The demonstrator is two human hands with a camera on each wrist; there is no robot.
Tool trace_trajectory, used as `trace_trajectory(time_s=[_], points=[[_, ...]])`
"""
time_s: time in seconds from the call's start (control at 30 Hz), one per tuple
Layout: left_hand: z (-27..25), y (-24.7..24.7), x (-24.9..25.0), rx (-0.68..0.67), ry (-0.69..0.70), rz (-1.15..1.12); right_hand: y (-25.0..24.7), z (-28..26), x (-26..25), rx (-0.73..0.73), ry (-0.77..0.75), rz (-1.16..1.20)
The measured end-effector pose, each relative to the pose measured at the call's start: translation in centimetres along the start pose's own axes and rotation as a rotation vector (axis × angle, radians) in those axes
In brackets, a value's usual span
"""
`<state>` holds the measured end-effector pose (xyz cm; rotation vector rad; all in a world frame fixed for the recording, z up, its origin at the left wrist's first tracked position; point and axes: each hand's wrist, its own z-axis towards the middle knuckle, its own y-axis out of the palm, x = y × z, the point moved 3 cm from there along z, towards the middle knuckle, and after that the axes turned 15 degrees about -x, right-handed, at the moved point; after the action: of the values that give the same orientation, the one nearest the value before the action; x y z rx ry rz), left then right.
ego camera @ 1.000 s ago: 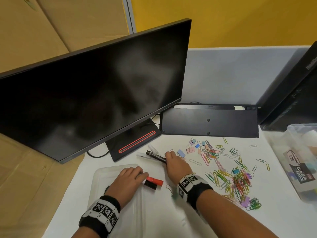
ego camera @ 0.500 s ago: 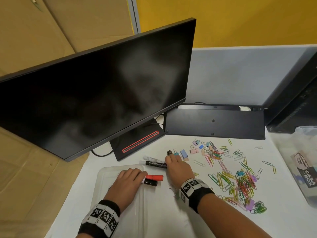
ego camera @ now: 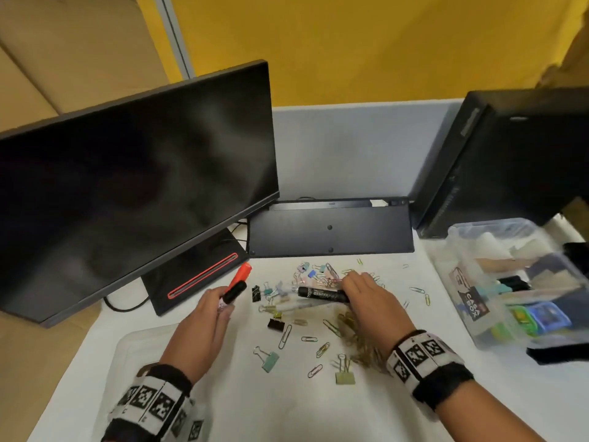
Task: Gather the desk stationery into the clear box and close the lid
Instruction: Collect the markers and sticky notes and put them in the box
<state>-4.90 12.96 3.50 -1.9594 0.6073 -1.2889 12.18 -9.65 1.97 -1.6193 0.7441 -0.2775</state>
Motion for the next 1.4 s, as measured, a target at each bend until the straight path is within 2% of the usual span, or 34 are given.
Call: trace_trajectory(time_s=[0.2,0.33,0.5,0.7,0.8,0.87,0.97,1.07,1.13,1.4], points=[[3.4,2.9,7.9,-0.086,0.105,-0.076,-0.9,-5.2,6.3,0.033,-0.084,-0.25],[5.7,6.5,12.4,-0.251,0.158,-0.077,-1.5,-7.5,8.9,0.045,-0.115,-0.314],[7.1,10.5,16.6,-0.424,0.166,-0.103,-2.4,-9.5,11.9,0.056,-0.125,-0.292],[7.5,13.0,18.8,-0.398,0.201,-0.12,-3.9,-11.0,14.5,0.013,-0.121,-0.104],[7.6,13.5,19.1,-0.35,0.164,-0.263,-6.5,-11.8,16.8,0.042,-0.053,0.113],[7.4,13.6,19.0,-0.282,0.132,-0.355,-8.9,-12.7,19.5,0.118,0.08,0.205],[7.2,13.9,18.3,-0.203,0.087,-0.383,-10.9,-13.8,24.7,0.156,0.287,0.109],[7.0,14.3,17.2,-0.186,0.048,-0.353,-10.5,-13.6,28.6,-0.054,0.463,-0.031],[6.9,14.6,16.8,-0.189,0.035,-0.324,-10.2,-12.9,29.4,-0.191,0.505,-0.045],[6.4,14.7,16.9,-0.179,0.026,-0.337,-10.7,-11.8,31.0,-0.334,0.587,-0.092]])
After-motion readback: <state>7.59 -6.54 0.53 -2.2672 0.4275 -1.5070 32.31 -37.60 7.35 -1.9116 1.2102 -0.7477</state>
